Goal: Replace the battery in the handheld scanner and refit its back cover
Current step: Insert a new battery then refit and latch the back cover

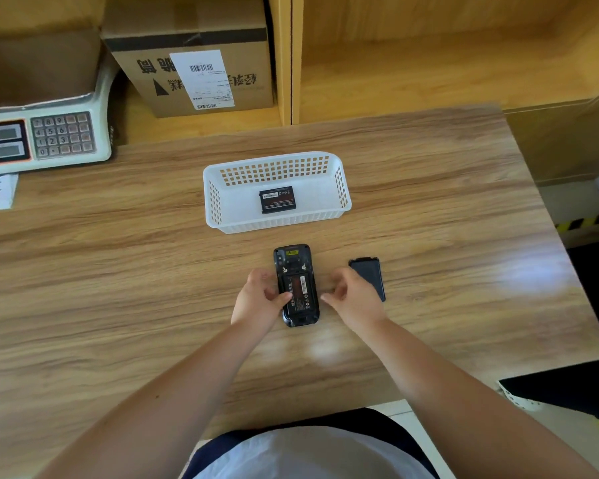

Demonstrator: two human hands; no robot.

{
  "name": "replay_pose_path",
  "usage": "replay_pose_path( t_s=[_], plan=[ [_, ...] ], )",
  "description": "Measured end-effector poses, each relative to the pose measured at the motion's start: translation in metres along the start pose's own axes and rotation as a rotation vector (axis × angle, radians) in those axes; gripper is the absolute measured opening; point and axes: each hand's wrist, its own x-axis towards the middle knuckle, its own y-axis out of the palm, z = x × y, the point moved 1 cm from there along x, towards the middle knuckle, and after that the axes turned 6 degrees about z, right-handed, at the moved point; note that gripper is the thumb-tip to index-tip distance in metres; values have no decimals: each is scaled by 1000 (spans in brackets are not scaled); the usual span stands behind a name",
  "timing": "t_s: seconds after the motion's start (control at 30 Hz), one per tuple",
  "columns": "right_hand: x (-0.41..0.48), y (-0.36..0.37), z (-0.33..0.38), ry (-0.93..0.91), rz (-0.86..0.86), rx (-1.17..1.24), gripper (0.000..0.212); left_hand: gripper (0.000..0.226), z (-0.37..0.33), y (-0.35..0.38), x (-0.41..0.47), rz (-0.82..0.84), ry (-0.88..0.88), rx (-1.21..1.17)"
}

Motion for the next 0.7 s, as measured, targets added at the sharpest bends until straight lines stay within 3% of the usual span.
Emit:
replay_pose_path(
  t_s=[0.23,0.5,0.7],
  plan=[
    [-5,-40,-48,105,-264,163,30,34,-18,17,-7,-24,99,14],
    [-15,-41,-62,97,-256,36,32,42,-28,32,-11,-12,103,129],
    [-17,-39,-61,33,-263,-109,36,47,-19,31,-14,-160,-14,-26]
  ],
)
